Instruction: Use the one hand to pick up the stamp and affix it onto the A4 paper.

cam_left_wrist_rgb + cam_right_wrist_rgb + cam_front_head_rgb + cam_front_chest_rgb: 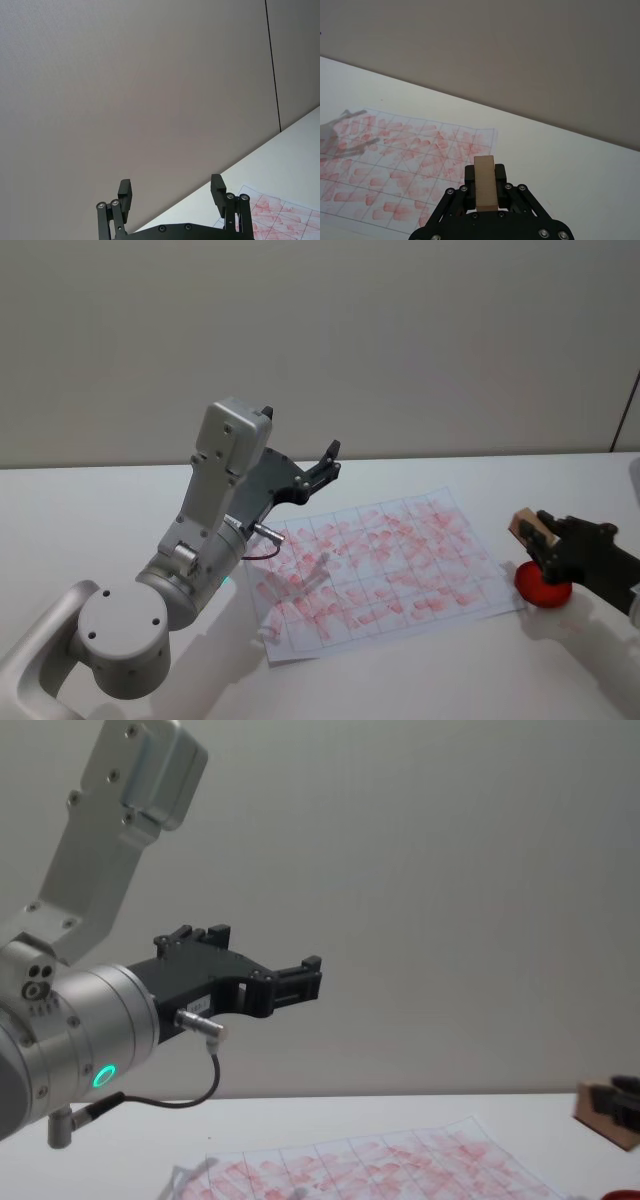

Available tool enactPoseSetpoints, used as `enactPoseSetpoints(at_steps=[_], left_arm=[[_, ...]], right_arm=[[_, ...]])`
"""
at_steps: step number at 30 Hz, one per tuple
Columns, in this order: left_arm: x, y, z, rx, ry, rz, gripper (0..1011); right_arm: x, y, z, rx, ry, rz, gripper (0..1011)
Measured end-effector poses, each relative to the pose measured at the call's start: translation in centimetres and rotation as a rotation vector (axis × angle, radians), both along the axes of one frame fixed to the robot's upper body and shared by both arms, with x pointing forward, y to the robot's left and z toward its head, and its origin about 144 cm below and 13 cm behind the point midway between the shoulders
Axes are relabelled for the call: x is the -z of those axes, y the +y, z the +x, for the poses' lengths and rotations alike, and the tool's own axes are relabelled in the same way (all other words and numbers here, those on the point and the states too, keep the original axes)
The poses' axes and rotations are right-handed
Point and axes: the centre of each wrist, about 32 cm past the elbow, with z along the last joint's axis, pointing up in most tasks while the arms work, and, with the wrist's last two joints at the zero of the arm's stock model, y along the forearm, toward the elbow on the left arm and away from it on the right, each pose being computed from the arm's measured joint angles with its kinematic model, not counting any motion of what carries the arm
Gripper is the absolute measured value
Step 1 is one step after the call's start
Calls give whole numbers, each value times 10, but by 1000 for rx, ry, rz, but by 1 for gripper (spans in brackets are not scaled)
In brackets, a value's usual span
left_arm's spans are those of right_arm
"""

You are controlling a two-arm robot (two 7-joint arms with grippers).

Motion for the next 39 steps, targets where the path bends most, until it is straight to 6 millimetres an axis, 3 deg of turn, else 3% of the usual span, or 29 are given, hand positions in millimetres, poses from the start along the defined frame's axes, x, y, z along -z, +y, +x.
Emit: enactPoseSetpoints(at_steps=[12,39], left_arm=[[0,0,0,0,0,0,1001],[0,0,0,0,0,0,1001]], right_arm=[[1,-13,-11,62,52,-31,216],[9,-13,-1,57,144,-57,216]])
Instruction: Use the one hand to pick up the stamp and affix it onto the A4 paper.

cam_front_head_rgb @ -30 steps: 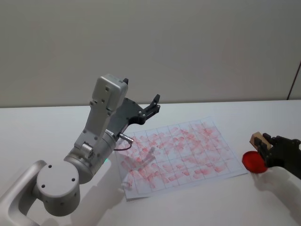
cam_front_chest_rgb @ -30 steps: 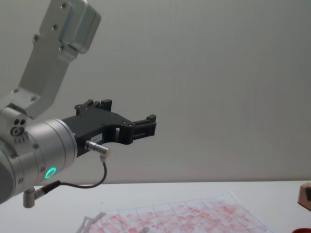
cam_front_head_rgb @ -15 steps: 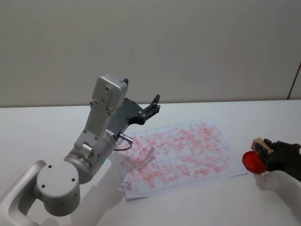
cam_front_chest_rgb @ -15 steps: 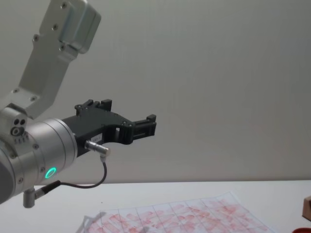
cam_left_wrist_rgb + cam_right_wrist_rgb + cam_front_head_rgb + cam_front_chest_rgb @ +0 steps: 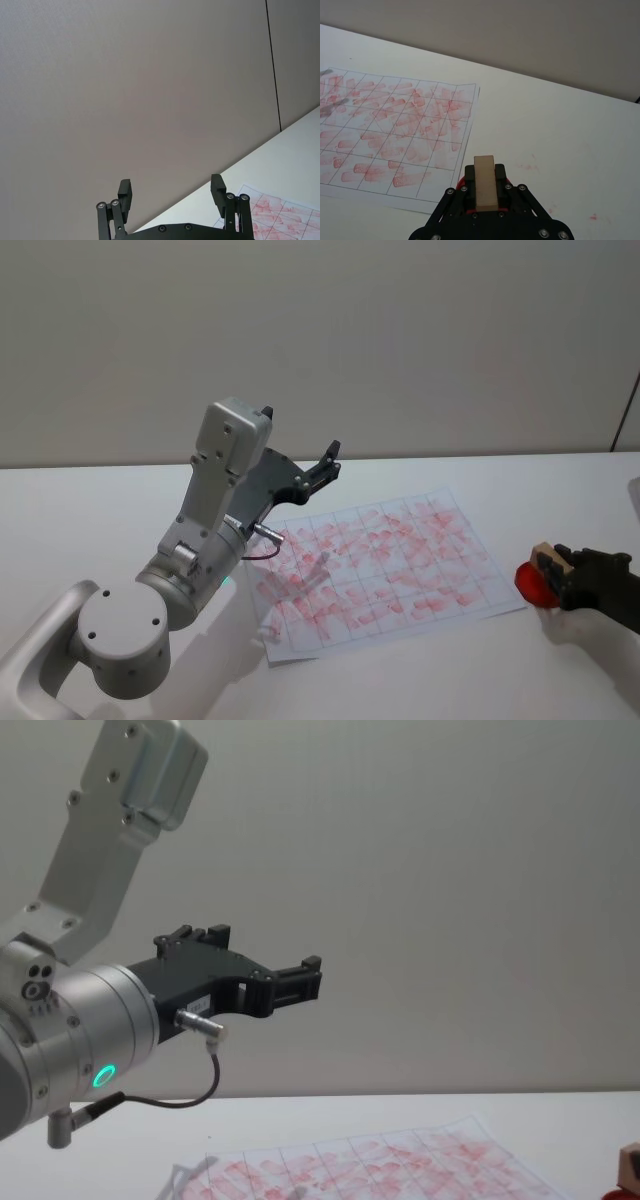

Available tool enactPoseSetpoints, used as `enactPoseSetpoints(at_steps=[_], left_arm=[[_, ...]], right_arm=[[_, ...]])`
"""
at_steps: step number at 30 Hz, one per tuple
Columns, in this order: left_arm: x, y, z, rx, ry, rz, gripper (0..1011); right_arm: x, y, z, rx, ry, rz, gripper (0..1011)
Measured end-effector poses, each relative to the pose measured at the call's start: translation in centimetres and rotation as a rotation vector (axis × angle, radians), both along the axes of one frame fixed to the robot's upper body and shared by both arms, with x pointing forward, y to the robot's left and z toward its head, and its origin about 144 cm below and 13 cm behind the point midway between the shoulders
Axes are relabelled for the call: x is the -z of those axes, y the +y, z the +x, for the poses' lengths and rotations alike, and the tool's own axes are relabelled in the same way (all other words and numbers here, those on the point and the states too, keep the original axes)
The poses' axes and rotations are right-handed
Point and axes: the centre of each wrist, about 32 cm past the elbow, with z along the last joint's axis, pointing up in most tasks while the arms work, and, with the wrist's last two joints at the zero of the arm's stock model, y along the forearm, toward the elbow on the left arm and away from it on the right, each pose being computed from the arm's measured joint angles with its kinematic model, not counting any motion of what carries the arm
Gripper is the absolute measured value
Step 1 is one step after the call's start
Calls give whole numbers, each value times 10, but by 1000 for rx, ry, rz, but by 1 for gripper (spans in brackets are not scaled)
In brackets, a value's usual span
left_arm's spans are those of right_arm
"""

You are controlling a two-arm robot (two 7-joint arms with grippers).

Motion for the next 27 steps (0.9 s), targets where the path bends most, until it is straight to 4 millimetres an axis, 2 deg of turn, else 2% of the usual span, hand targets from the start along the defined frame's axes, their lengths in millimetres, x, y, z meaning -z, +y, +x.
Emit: enactPoseSetpoints(at_steps=[6,9,15,16,19,20,23,24,27], left_arm=[[0,0,0,0,0,0,1001],[0,0,0,0,0,0,1001],[0,0,0,0,0,0,1001],[0,0,0,0,0,0,1001],[0,0,0,0,0,0,1001],[0,0,0,0,0,0,1001],[0,0,0,0,0,0,1001],[0,0,0,0,0,0,1001],[0,0,0,0,0,0,1001]], right_arm=[[1,0,1,-1,7,-2,229],[1,1,1,-2,9,-2,347],[1,1,2,-2,13,-3,510],[1,1,2,-2,13,-4,567],[1,1,2,-2,14,-4,636],[1,1,2,-2,15,-4,698],[2,1,2,-3,16,-4,755],[2,1,2,-3,16,-4,810],[2,1,2,-3,16,-4,880]])
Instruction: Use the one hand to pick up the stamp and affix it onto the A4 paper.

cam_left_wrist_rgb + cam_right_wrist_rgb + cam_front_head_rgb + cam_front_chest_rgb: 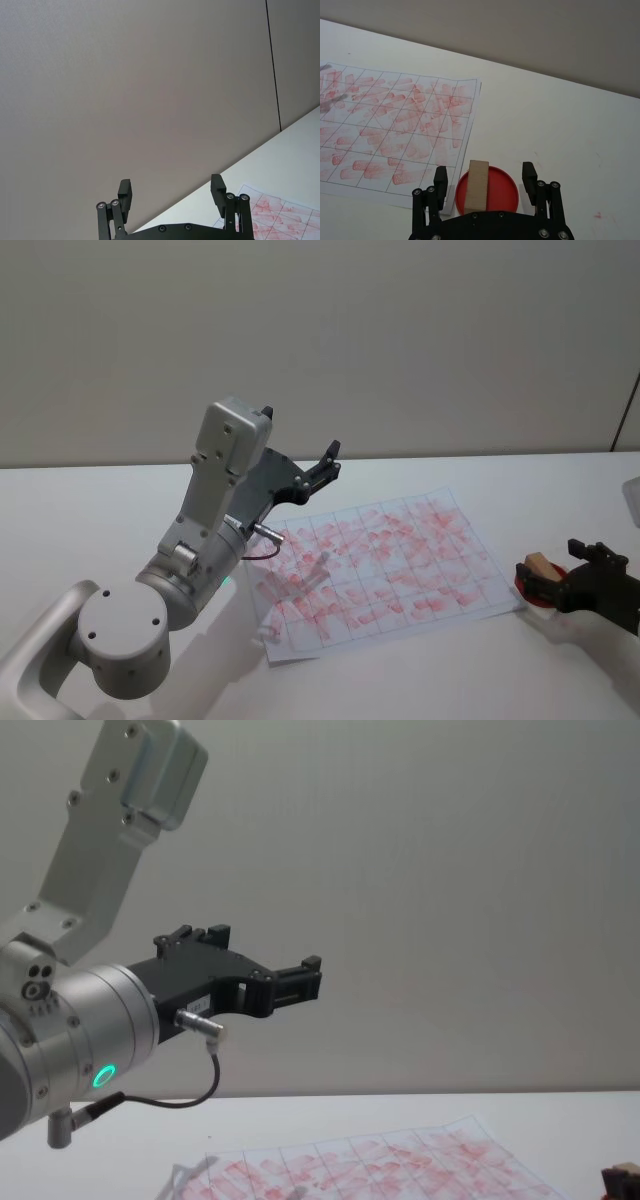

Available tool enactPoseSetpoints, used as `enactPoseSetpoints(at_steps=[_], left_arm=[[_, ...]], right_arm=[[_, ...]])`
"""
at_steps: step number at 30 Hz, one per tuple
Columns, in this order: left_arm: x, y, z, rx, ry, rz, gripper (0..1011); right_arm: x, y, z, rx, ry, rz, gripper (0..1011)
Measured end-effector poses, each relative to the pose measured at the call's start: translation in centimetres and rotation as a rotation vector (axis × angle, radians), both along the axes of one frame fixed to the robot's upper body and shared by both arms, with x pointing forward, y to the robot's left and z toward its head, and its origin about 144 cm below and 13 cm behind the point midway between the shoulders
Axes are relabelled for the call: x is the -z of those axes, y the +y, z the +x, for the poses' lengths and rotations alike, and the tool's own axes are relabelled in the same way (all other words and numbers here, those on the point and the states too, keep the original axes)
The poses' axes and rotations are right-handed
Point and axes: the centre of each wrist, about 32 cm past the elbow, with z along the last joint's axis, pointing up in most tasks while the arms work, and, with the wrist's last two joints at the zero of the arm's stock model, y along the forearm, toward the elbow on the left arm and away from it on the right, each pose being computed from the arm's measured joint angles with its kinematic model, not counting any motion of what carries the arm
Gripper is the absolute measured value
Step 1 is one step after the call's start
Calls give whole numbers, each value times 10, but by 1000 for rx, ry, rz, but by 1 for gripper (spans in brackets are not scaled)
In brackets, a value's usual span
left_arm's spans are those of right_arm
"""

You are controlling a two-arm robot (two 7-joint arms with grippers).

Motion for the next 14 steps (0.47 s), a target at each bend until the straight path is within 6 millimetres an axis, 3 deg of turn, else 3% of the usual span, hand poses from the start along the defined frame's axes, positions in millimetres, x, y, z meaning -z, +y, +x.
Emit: enactPoseSetpoints(at_steps=[4,14], left_arm=[[0,0,0,0,0,0,1001],[0,0,0,0,0,0,1001]], right_arm=[[0,0,0,0,0,0,992],[0,0,0,0,1,0,1001]])
